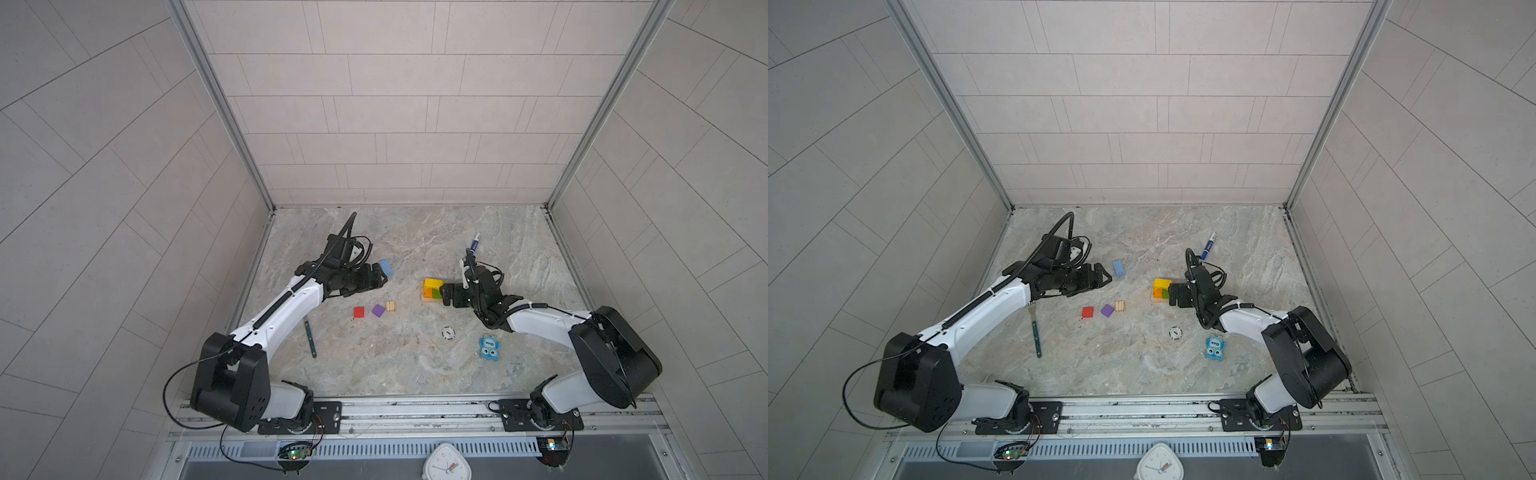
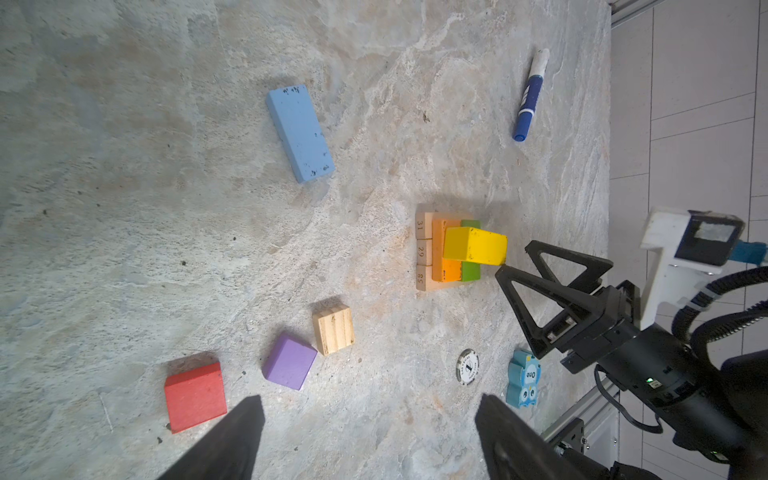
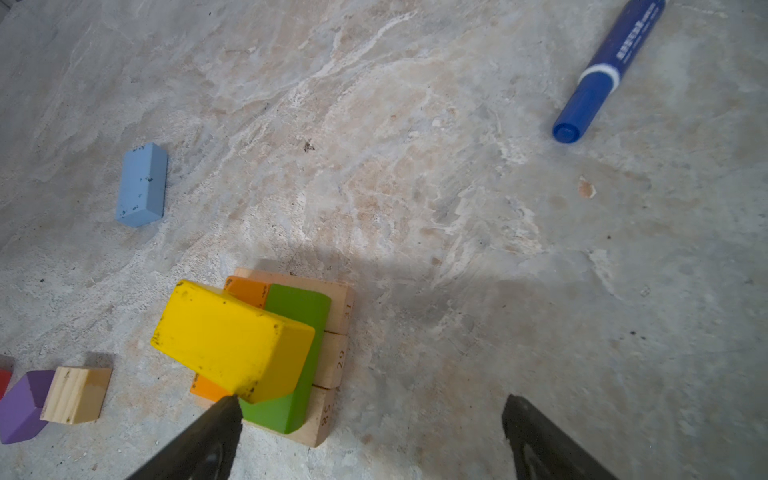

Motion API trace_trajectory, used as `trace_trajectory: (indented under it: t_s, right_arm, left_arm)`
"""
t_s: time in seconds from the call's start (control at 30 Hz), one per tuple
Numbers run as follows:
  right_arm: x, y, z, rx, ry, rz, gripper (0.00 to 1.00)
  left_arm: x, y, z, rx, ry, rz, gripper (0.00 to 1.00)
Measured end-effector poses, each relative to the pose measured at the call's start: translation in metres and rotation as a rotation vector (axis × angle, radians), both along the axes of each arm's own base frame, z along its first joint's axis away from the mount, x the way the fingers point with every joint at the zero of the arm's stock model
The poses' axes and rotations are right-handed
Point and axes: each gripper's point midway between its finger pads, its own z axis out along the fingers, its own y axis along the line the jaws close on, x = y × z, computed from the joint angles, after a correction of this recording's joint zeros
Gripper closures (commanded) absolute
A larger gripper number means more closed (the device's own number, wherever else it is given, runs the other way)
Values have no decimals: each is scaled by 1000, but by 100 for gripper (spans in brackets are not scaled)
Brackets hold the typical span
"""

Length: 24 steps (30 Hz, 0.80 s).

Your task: Build the wood block tower

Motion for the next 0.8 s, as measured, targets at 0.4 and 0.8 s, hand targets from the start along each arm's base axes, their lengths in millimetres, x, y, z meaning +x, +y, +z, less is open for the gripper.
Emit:
trace_trajectory:
  t_s: [0.4,0.8]
  right_arm:
    - [1,-1,-3,-5,8,-7,1]
    - [4,0,-1,-4,4,-9,1]
  left_arm:
    - [0,1,2,1,-8,1,13]
    - [1,3,4,8,-21,2,13]
